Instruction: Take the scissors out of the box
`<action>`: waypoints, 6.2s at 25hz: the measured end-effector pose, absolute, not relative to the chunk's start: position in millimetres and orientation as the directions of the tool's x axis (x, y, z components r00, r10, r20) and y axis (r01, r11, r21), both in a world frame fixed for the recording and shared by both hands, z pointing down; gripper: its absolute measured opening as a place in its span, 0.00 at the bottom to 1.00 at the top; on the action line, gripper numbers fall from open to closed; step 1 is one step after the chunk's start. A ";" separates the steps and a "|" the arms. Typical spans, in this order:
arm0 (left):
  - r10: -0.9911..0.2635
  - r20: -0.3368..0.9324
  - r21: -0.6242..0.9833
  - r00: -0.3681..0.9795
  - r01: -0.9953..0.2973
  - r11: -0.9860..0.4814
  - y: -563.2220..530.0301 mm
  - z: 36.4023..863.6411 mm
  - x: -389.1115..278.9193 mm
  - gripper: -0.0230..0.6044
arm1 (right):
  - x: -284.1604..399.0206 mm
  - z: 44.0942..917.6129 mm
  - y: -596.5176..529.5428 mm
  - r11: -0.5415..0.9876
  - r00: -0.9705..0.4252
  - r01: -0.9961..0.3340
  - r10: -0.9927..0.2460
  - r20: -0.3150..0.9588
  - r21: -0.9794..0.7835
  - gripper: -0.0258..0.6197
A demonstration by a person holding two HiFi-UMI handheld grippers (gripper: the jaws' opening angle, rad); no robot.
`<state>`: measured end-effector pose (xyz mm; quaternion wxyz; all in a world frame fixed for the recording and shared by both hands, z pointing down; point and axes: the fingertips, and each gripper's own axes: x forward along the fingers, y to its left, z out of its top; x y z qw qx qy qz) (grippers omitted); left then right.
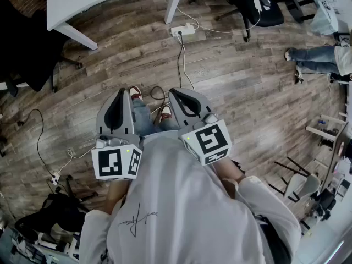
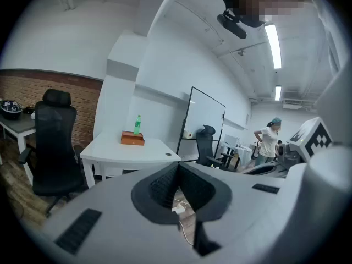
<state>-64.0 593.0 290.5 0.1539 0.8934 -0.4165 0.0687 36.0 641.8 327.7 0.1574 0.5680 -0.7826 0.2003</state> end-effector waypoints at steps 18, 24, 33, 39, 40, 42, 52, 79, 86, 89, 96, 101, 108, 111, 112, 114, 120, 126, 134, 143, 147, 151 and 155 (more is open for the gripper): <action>-0.731 0.193 0.178 0.654 -0.756 -0.629 443.5 270.1 -133.0 0.03 | 8.2 297.6 482.5 0.179 -0.226 -0.971 -0.900 0.374 -0.158 0.05; -0.723 0.172 0.178 0.669 -0.743 -0.645 412.2 266.7 -152.2 0.03 | -0.4 277.0 450.0 0.174 -0.210 -0.975 -0.927 0.310 -0.138 0.05; -0.740 0.159 0.155 0.653 -0.757 -0.635 388.7 263.1 -162.3 0.03 | -13.5 264.5 427.2 0.188 -0.217 -0.973 -0.938 0.271 -0.131 0.05; -0.757 0.158 0.154 0.634 -0.773 -0.615 369.9 264.7 -153.4 0.03 | -3.3 268.8 406.7 0.210 -0.242 -0.967 -0.934 0.262 -0.143 0.05; -0.760 0.156 0.156 0.631 -0.775 -0.612 364.7 265.2 -150.6 0.03 | 0.8 269.2 400.7 0.212 -0.243 -0.967 -0.935 0.257 -0.145 0.05; -0.762 0.158 0.153 0.628 -0.778 -0.609 353.3 266.9 -142.7 0.03 | 10.3 271.0 387.3 0.214 -0.246 -0.965 -0.937 0.249 -0.150 0.05; -0.773 0.186 0.124 0.607 -0.795 -0.594 271.8 265.2 -81.7 0.03 | 70.9 279.4 297.1 0.261 -0.299 -0.949 -0.923 0.243 -0.178 0.05; -0.850 0.260 0.069 0.458 -0.887 -0.457 112.9 264.3 44.9 0.03 | 164.8 293.8 114.1 0.490 -0.535 -0.843 -0.804 0.260 -0.221 0.05; -0.864 0.238 0.079 0.445 -0.895 -0.439 82.9 262.8 33.2 0.03 | 158.4 288.4 76.8 0.513 -0.543 -0.840 -0.802 0.250 -0.180 0.05; -0.862 0.228 0.090 0.452 -0.892 -0.443 63.4 262.3 33.9 0.03 | 158.3 284.7 55.8 0.517 -0.542 -0.840 -0.802 0.250 -0.161 0.05; -0.842 0.227 0.128 0.489 -0.873 -0.471 13.6 263.1 34.2 0.03 | 156.6 293.9 3.9 0.492 -0.513 -0.858 -0.800 0.311 -0.151 0.05; -0.834 0.217 0.135 0.507 -0.862 -0.489 -19.7 262.4 29.5 0.03 | 144.4 298.5 -27.2 0.512 -0.529 -0.847 -0.782 0.330 -0.144 0.05; -0.815 0.219 0.141 0.537 -0.843 -0.518 -60.3 264.0 18.7 0.03 | 126.3 304.6 -67.7 0.525 -0.529 -0.843 -0.767 0.363 -0.119 0.05; -0.807 0.224 0.143 0.546 -0.838 -0.527 -73.9 267.1 12.0 0.03 | 116.3 312.1 -82.3 0.545 -0.545 -0.830 -0.744 0.387 -0.121 0.05; -0.804 0.227 0.151 0.549 -0.836 -0.528 -77.6 269.4 10.1 0.03 | 113.7 315.5 -86.0 0.552 -0.550 -0.825 -0.734 0.398 -0.123 0.05; -0.800 0.233 0.168 0.552 -0.833 -0.526 -84.5 275.6 6.2 0.03 | 110.8 323.0 -93.6 0.559 -0.550 -0.821 -0.721 0.422 -0.114 0.05; -0.785 0.252 0.194 0.566 -0.824 -0.533 -98.8 290.7 -7.5 0.03 | 96.5 341.1 -115.3 0.588 -0.553 -0.804 -0.682 0.478 -0.090 0.05; -0.764 0.271 0.217 0.586 -0.810 -0.545 -108.3 304.7 -9.4 0.03 | 88.5 355.9 -132.8 0.610 -0.546 -0.790 -0.655 0.522 -0.060 0.05; -0.732 0.306 0.253 0.608 -0.793 -0.553 -117.0 321.0 -13.9 0.03 | 78.7 378.8 -150.3 0.666 -0.542 -0.746 -0.589 0.600 -0.020 0.10; -0.718 0.326 0.281 0.615 -0.788 -0.547 -128.6 332.9 -20.2 0.03 | 71.9 405.3 -173.6 0.719 -0.517 -0.695 -0.525 0.675 0.027 0.13; -0.717 0.331 0.288 0.614 -0.789 -0.543 -133.2 334.6 -23.2 0.03 | 68.3 417.6 -183.5 0.739 -0.510 -0.673 -0.497 0.702 0.035 0.13; -0.720 0.335 0.297 0.607 -0.794 -0.531 -135.9 338.6 -26.9 0.03 | 64.4 429.6 -191.1 0.766 -0.504 -0.642 -0.458 0.732 0.038 0.15; -0.727 0.342 0.304 0.596 -0.802 -0.514 -140.0 341.5 -31.2 0.03 | 62.0 442.2 -199.2 0.788 -0.494 -0.614 -0.421 0.761 0.037 0.15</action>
